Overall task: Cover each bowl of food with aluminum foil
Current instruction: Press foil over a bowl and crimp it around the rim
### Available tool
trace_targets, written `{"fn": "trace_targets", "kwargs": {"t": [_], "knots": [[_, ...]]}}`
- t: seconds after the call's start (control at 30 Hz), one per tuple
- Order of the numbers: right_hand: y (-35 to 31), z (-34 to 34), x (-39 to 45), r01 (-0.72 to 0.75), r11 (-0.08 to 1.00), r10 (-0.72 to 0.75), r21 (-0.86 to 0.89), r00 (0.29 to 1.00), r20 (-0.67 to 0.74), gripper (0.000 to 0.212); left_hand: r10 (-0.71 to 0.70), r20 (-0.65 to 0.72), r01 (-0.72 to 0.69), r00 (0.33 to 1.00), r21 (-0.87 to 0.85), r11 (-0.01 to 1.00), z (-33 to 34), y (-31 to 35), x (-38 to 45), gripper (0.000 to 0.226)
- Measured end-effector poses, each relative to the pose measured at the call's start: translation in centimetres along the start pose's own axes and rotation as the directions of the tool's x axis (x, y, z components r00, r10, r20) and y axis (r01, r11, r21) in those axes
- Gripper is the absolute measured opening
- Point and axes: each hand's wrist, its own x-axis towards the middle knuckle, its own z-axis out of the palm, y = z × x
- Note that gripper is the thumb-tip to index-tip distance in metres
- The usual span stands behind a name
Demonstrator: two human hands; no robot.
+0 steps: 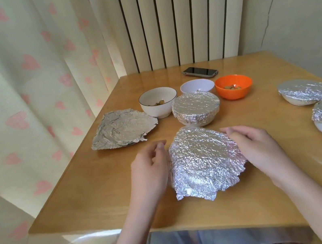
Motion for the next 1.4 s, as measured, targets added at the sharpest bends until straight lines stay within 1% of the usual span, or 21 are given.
{"fn": "trace_targets", "kwargs": {"t": [0.07,0.1,0.13,0.17,0.23,0.27,0.3,0.37,0.43,0.5,0.77,0.9,1.0,1.03,1.07,1.13,1.17,1.2,1.27,1.33,1.4], "knots": [[-0.8,-1.1,0.5,0.098,0.949,-0.138,-0.301,0.984,-0.114,0.026,0.143,-0.077,-0.136,0.987,0.085,0.987,-1.1,0.6,1.0,0.029],[-1.5,-1.4,0.6,0.165,0.891,-0.259,-0.422,0.95,-0.176,0.026,0.239,-0.047,-0.234,0.97,0.089,0.968,-1.6,1.0,1.5,0.032],[-2.2,-1.4,0.7,0.243,0.839,-0.374,-0.487,0.908,-0.191,0.025,0.316,0.055,-0.319,0.947,0.055,0.946,-1.8,1.5,1.8,0.041],[-3.0,-1.1,0.9,0.325,0.801,-0.452,-0.503,0.879,-0.15,0.025,0.351,0.223,-0.364,0.91,0.022,0.931,-1.8,2.0,2.1,0.057],[-3.7,0.3,1.6,0.458,0.749,-0.497,-0.48,0.866,0.051,0.028,0.29,0.562,-0.415,0.774,0.104,0.904,-1.0,2.5,2.6,0.102],[-3.5,1.2,1.9,0.49,0.728,-0.472,-0.48,0.866,0.167,0.032,0.232,0.662,-0.461,0.713,0.193,0.866,-0.5,2.6,2.8,0.12],[-3.1,1.9,2.0,0.496,0.718,-0.426,-0.488,0.868,0.256,0.035,0.186,0.717,-0.508,0.672,0.262,0.821,-0.1,2.5,2.9,0.131],[-2.1,2.7,2.0,0.451,0.753,-0.322,-0.479,0.888,0.329,0.039,0.143,0.751,-0.548,0.645,0.324,0.771,0.5,2.2,2.9,0.141],[-1.6,2.8,1.9,0.396,0.807,-0.269,-0.439,0.907,0.325,0.04,0.123,0.749,-0.533,0.651,0.336,0.776,0.6,2.2,2.8,0.145],[-1.5,2.7,2.0,0.372,0.819,-0.252,-0.437,0.917,0.308,0.04,0.075,0.757,-0.508,0.649,0.357,0.784,0.6,2.4,2.8,0.148],[-1.1,2.8,2.0,0.255,0.87,-0.159,-0.421,0.955,0.249,0.04,0.052,0.755,-0.526,0.654,0.404,0.748,0.9,2.7,2.9,0.141],[-1.0,2.9,1.9,0.156,0.947,-0.112,-0.281,0.979,0.168,0.033,0.047,0.764,-0.513,0.643,0.384,0.768,0.8,2.6,3.0,0.142],[-1.2,2.4,1.7,0.048,0.991,-0.028,-0.127,0.987,0.161,0.035,0.057,0.786,-0.444,0.616,0.287,0.849,0.1,2.4,3.4,0.14],[-1.0,2.2,1.5,-0.007,0.998,0.018,-0.067,0.987,0.158,0.04,0.106,0.768,-0.384,0.632,0.191,0.903,-0.2,2.2,3.4,0.13],[-0.8,2.0,1.4,-0.054,0.998,0.056,-0.015,0.989,0.134,0.045,0.166,0.715,-0.308,0.679,0.071,0.949,-0.4,2.0,3.4,0.114],[-0.1,1.7,1.1,-0.11,0.989,0.109,0.103,0.994,0.011,0.046,0.255,0.496,-0.191,0.83,-0.177,0.965,-0.2,1.3,3.3,0.068],[0.1,1.9,0.8,-0.124,0.976,0.135,0.181,0.99,-0.05,0.044,0.241,0.386,-0.147,0.89,-0.257,0.955,0.1,0.9,3.3,0.054],[0.2,2.2,0.4,-0.133,0.958,0.158,0.255,0.984,-0.082,0.042,0.213,0.329,-0.105,0.92,-0.317,0.943,0.6,0.5,3.2,0.051],[0.1,3.3,-0.4,-0.155,0.926,0.19,0.344,0.979,-0.071,0.041,0.159,0.332,-0.023,0.93,-0.379,0.925,1.6,0.3,2.7,0.056],[0.1,4.4,-1.1,-0.182,0.897,0.222,0.402,0.973,-0.055,0.036,0.103,0.361,0.046,0.927,-0.382,0.923,2.4,0.0,2.2,0.056],[0.0,4.8,-1.3,-0.174,0.875,0.237,0.452,0.968,-0.087,0.025,0.048,0.338,0.073,0.94,-0.336,0.939,2.9,-0.6,2.1,0.055]]}}
